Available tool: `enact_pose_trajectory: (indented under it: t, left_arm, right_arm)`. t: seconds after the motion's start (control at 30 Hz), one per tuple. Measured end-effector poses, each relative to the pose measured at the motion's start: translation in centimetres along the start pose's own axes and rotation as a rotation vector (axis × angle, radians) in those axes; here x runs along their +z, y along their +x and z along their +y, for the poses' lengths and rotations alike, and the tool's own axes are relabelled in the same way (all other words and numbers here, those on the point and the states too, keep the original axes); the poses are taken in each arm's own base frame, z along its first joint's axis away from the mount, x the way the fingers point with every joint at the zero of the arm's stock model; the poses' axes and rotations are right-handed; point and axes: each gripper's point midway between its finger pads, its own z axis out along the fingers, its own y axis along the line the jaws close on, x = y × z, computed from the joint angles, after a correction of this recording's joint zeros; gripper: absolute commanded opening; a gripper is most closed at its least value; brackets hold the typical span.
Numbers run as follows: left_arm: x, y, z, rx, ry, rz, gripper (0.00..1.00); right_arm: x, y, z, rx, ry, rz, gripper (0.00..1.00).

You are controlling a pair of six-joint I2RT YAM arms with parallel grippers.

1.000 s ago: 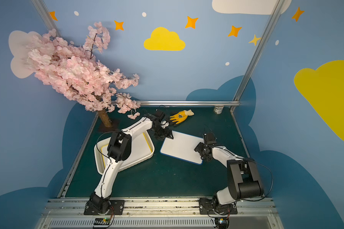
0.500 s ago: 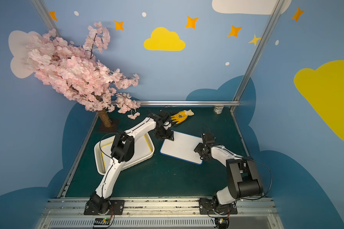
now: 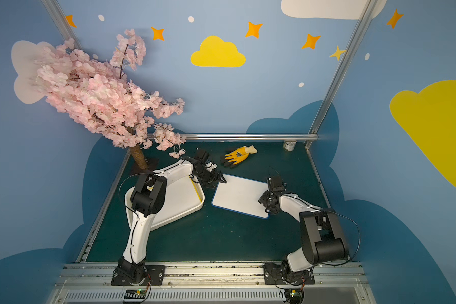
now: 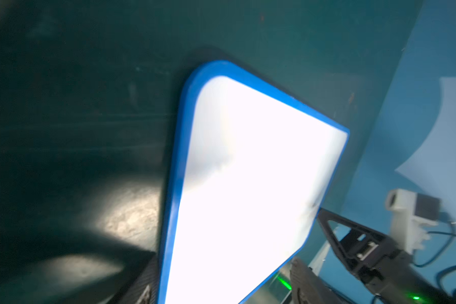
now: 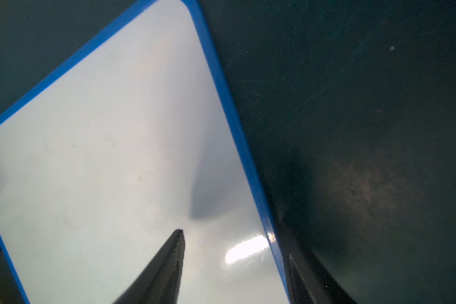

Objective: Put the whiteboard into the storage box
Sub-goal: Pick up the whiteboard at the center of the board.

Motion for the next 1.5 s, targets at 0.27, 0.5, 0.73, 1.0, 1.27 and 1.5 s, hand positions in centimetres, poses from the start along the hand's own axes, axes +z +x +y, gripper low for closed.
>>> enact_pose_trajectory:
  t: [0.27,0.5,0.73,1.0,1.27,1.5]
  left_arm:
    - [-0.7,-1.1,-0.9,-0.032,0.067,-0.028,0.77]
    - [-1.1,0.1,-4.4,0.0,0.19,0.037,0.77]
    - [-0.9,1.1,-6.2,0.023,0.24,0.074,0.77]
    - [-1.8,0.2,-6.3,0.026,0.253,0.052,0.78]
    - [-4.2,0.3,-8.9,0.087,0.269,0.039,0.79]
    - [-5.1,1.3,-10.0,0.127,0.27,0.058,0.79]
  right_arm:
    - [0.0,0.0,-0.1,0.002,0.006,-0.003,0.55]
    - [0.0,0.0,-0.2,0.005,0.006,-0.003,0.54]
    - [0.9,-1.7,2.4,0.003,-0.123,-0.079,0.54]
    - [1.4,-2.5,3.8,-0.008,-0.203,-0.123,0.53]
    - [1.9,-3.1,4.9,-0.017,-0.276,-0.138,0.53]
    - [2.0,-3.3,5.3,-0.031,-0.297,-0.141,0.53]
